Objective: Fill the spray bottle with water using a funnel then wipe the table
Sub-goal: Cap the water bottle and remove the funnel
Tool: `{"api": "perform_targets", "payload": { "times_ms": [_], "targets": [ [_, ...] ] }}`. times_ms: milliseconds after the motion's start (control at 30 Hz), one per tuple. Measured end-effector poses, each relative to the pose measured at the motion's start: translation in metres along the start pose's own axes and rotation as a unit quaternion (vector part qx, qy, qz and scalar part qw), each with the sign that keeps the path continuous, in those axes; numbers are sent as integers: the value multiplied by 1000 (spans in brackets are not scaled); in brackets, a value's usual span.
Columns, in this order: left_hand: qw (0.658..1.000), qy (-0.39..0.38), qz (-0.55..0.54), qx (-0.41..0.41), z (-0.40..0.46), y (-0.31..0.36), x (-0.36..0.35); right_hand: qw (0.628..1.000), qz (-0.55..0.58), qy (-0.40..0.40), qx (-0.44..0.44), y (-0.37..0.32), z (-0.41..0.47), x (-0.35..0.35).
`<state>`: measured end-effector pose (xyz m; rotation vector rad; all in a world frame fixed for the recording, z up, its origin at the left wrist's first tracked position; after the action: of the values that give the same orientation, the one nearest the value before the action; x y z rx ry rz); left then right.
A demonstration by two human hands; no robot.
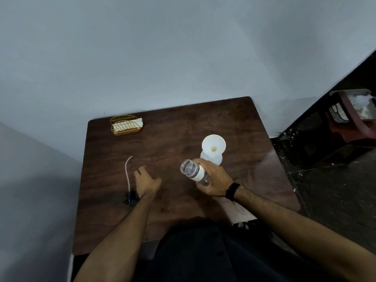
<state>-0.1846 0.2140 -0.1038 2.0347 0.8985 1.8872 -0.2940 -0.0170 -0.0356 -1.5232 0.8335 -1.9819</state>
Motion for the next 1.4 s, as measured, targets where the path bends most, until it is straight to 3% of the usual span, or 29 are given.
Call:
{"api": "perform_targets", "payload": {
  "times_ms": [233, 567, 934, 1000, 1100, 1200, 1334, 1401],
  "targets": [
    [996, -64, 62, -22, 23, -44, 4, 994, -21, -96, -51, -6, 15, -51],
    [976, -180, 77, -97, 51, -58, -12, 983, -111, -130, -67, -16, 40, -85],
    [965, -160, 129, -166, 45, -67, 2, 975, -110, -132, -138, -20, 60, -109],
    [974, -166, 82, -132, 50, -65, 2, 977, -105, -123, -141, -21, 62, -112],
    [976, -179, -79, -97, 62, -50, 9, 980, -92, -108, -139, -25, 68, -115],
    [961, -140, -204, -127, 69, -28, 27, 984, -84, -83, -133, -29, 73, -119],
    [948, -88, -227, -203, 69, -4, 51, 985, -75, -68, -142, -33, 80, -125],
    [942, -113, -200, -243, 65, 4, 56, 985, -68, -67, -144, -34, 83, -128]
  ]
}}
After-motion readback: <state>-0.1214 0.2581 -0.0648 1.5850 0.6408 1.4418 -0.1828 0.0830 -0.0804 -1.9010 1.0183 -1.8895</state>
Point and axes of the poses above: each hand's wrist, its own z-axis towards the middle knuckle, its own x-axis out of the back of the hand, y = z × x, the point moved 2 cm from there along z, towards the middle knuckle, and after that the axes turned 14 degrees about y, right-handed, at the moved point
